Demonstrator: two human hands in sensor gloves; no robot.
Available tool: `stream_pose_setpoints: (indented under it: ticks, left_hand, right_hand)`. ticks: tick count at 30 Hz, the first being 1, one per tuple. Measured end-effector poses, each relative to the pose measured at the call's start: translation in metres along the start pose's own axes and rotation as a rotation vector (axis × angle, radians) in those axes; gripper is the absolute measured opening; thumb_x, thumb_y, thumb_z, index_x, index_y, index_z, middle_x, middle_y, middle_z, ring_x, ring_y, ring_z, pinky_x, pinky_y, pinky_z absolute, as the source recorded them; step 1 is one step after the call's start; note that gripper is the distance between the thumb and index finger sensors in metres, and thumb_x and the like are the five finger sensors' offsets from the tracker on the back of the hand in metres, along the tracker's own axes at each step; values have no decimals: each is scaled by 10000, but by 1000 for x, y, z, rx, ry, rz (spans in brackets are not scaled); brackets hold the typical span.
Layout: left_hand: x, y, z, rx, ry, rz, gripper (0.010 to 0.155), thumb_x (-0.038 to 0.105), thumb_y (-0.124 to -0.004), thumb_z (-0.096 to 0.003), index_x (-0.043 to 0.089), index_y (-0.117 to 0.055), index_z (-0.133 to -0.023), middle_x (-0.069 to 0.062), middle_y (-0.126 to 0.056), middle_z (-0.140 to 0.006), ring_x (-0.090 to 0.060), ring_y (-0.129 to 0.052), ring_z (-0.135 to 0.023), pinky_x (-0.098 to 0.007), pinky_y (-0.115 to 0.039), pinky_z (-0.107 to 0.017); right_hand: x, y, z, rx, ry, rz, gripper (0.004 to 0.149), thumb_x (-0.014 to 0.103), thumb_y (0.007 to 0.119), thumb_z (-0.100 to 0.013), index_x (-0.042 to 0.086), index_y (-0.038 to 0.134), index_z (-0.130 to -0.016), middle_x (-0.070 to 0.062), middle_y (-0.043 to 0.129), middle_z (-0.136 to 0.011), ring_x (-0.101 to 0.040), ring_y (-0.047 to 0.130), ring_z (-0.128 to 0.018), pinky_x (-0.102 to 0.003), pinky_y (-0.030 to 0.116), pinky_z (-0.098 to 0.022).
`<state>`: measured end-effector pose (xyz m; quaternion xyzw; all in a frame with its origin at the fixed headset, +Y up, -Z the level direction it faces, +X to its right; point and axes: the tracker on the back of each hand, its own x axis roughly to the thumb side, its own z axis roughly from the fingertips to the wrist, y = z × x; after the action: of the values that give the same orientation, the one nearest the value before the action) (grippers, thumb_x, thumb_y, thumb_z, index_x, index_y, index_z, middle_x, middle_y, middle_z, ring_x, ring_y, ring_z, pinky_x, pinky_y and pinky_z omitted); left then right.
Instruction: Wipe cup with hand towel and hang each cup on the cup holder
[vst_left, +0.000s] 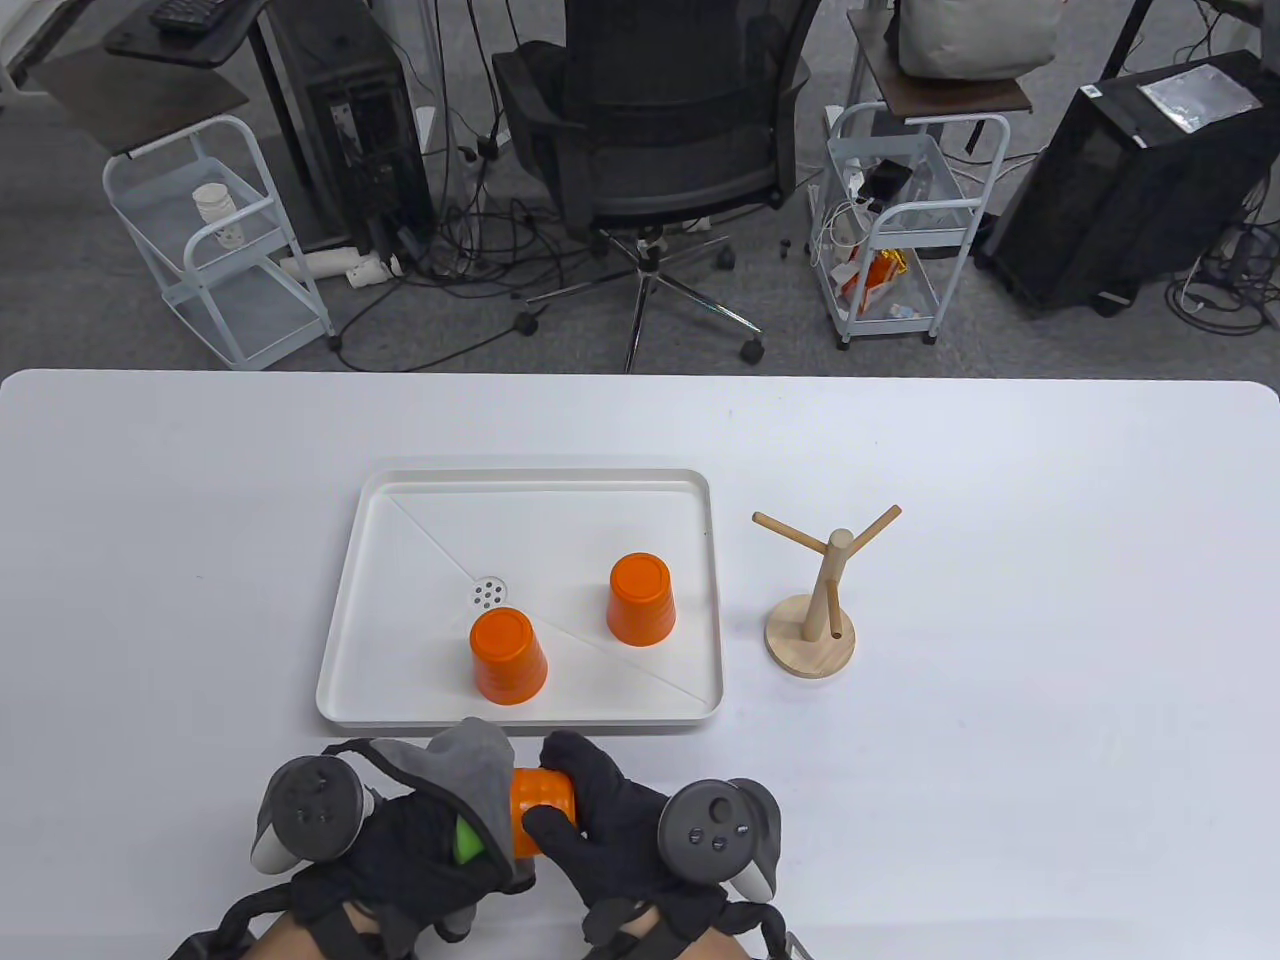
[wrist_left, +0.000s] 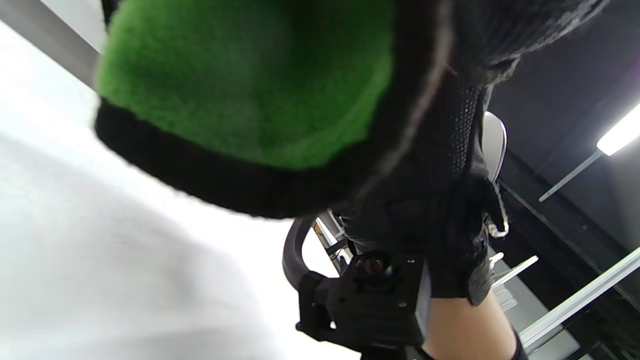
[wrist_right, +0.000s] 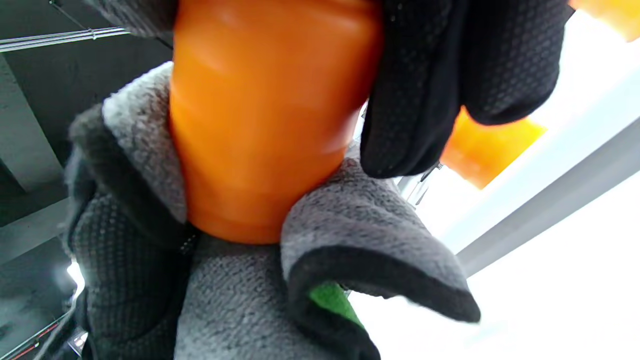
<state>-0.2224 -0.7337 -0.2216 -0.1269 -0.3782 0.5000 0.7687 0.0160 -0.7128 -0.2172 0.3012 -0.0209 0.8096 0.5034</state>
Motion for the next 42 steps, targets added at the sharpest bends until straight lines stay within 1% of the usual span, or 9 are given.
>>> stream_pose_setpoints:
  ticks: [5,8,14,19,26,31,36,39,42]
  left_hand:
    - [-9,0,0,10,14,150,862,668,-741,-444,423,-134,-1004,-18,-196,-1130,-230,-947,-613,-521,-819,-526]
    - [-13,-2,0,7,24,228,864,672,-738,-447,407,-140,-1011,-31,-211,-1129,-232,-949,-601,-523,-820,-514]
    - [-7,0,0,-4,7,123,867,640,-764,-445,420,-140,-1004,-21,-180,-1128,-268,-926,-636,-555,-784,-546]
    - [7,0,1,-30,-22,-72,864,599,-791,-443,450,-139,-991,10,-134,-1128,-311,-886,-692,-590,-733,-593]
    - [19,-2,2,-69,-62,-252,858,552,-827,-437,486,-162,-976,49,-105,-1126,-357,-838,-757,-627,-669,-645]
    - [25,-5,3,-75,-64,-350,860,544,-832,-436,498,-156,-967,67,-89,-1123,-365,-821,-787,-631,-653,-666]
    - [23,-5,3,-58,-58,-301,859,573,-812,-442,504,-137,-968,66,-87,-1125,-311,-859,-742,-589,-712,-634]
    - [18,-3,2,-26,-48,-211,858,593,-804,-438,494,-143,-977,48,-118,-1129,-273,-896,-680,-560,-758,-589]
    - [13,-2,2,-11,-31,-146,859,611,-793,-436,483,-144,-984,30,-140,-1130,-249,-916,-645,-540,-785,-559]
  right_hand:
    - [5,1,1,6,-61,52,780,576,640,-504,64,352,-1017,-248,659,-956,-363,977,-602,-586,776,-569]
    - [6,1,1,4,-72,82,780,577,638,-503,69,346,-1018,-243,653,-960,-359,975,-607,-583,774,-573]
    - [4,0,1,1,-35,49,782,581,636,-500,47,380,-1011,-263,694,-925,-348,1007,-558,-567,809,-536]
    - [-3,-1,0,9,40,-53,793,602,642,-489,22,446,-993,-271,771,-856,-316,1053,-466,-542,860,-477]
    - [-10,-2,0,24,117,-146,810,625,651,-477,-9,524,-964,-284,853,-758,-284,1082,-338,-519,905,-386]
    - [-14,-1,1,32,137,-178,808,627,648,-477,-9,537,-962,-287,861,-745,-283,1074,-318,-521,901,-373]
    - [-14,-1,0,32,115,-176,800,628,632,-481,6,523,-971,-270,849,-774,-282,1065,-346,-521,893,-397]
    - [-12,0,0,44,90,-183,791,618,637,-484,28,484,-989,-264,808,-825,-305,1045,-410,-542,864,-445]
    - [-9,0,0,42,38,-116,781,609,636,-487,53,446,-1001,-249,769,-872,-321,1029,-471,-555,840,-489]
